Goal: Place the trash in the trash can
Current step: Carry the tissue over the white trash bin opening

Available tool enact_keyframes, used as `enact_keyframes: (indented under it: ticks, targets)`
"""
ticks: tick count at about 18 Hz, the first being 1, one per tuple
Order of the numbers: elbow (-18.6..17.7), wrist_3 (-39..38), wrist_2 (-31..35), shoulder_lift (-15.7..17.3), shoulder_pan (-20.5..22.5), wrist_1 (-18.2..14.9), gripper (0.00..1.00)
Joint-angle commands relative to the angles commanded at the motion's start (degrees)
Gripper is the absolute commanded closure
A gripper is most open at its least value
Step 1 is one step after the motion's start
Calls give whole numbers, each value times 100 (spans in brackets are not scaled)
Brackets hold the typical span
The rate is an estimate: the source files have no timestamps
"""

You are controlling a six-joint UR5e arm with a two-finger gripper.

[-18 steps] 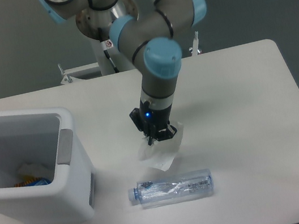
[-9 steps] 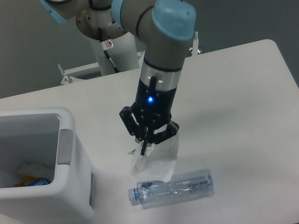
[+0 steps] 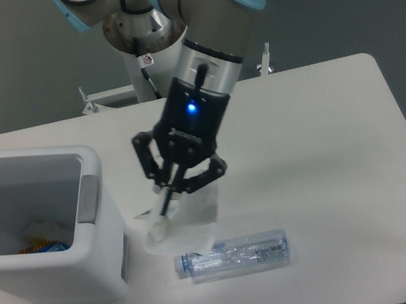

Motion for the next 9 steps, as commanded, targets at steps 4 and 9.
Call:
enact_keyframes:
  ticks: [4,9]
  targets:
    - [-272,-44,44,184,-423,26,95]
    - [-466,35,35,413,-652,53,53]
